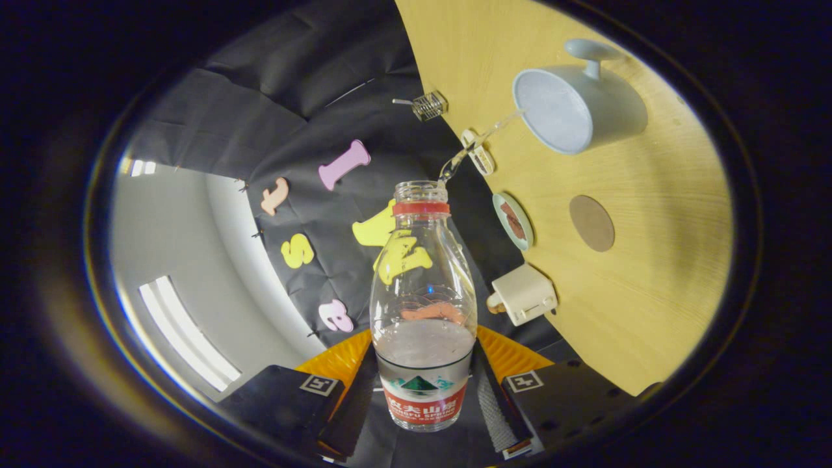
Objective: Take the bottle from table, then pour the juice into the cup, finally place the bottle on the coaster
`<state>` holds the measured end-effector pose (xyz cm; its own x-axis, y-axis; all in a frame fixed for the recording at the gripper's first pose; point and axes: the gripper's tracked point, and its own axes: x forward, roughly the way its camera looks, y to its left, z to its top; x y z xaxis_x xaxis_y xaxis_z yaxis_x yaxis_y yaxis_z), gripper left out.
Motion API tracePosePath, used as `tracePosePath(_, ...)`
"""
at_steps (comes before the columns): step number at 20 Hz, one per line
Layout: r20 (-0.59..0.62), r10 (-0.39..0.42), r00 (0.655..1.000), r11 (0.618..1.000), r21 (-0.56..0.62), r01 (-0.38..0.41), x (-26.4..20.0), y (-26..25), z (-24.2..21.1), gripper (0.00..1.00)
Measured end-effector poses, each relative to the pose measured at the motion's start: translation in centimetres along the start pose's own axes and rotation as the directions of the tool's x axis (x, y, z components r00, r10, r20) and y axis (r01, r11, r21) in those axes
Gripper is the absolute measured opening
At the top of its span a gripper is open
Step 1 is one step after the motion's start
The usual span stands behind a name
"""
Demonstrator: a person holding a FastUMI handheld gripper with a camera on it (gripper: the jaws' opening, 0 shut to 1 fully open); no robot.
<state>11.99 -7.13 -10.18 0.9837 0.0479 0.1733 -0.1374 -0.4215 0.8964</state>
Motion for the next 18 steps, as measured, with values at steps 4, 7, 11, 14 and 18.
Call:
tracePosePath(4, 0.003, 0.02, 1.0, 0.999, 0.04, -0.02, 0.0, 1.4, -0.1, 0.78)
tracePosePath(7, 0.002, 0.045, 0.999, 0.997, 0.068, -0.045, -0.1, 3.0, -0.5, 0.79)
tracePosePath(11, -0.006, 0.07, 0.998, 0.993, 0.098, -0.069, 0.0, 4.9, -1.1, 0.79)
tracePosePath(14, -0.016, 0.062, 0.998, 0.992, 0.112, -0.06, 0.3, 5.4, -1.9, 0.79)
tracePosePath(18, -0.014, 0.051, 0.999, 0.989, 0.138, -0.049, 0.7, 6.3, -2.5, 0.79)
